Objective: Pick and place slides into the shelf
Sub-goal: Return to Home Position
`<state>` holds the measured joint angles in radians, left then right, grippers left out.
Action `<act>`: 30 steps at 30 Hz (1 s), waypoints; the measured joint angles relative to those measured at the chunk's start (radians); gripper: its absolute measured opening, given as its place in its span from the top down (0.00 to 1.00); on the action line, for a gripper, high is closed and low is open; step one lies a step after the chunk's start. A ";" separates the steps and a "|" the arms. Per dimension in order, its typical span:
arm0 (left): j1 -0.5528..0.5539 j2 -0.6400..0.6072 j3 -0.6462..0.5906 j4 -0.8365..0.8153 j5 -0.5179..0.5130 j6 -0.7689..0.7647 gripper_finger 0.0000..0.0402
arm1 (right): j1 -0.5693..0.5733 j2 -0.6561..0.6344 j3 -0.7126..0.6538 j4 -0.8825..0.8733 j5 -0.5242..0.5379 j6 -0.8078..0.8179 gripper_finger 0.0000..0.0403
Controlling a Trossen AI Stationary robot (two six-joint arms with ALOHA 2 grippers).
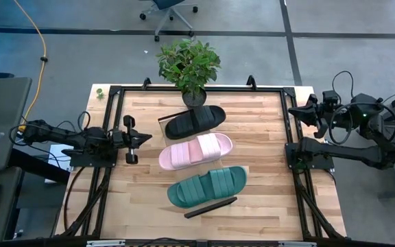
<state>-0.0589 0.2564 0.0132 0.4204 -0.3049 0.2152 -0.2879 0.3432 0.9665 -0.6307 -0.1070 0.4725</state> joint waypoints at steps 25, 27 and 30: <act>0.000 -0.250 0.001 -0.355 0.104 -0.200 1.00 | 0.000 -0.327 -0.594 0.487 -0.075 0.084 1.00; 0.000 -0.250 0.001 -0.374 0.107 -0.205 1.00 | 0.000 -0.336 -0.638 0.545 -0.067 0.069 1.00; 0.000 -0.249 0.001 -0.386 0.107 -0.225 1.00 | 0.000 -0.340 -0.725 0.732 -0.073 0.056 1.00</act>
<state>-0.0589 0.0070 0.0139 0.0342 -0.1982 -0.0103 -0.2879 0.0035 0.2419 0.1012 -0.1802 0.5290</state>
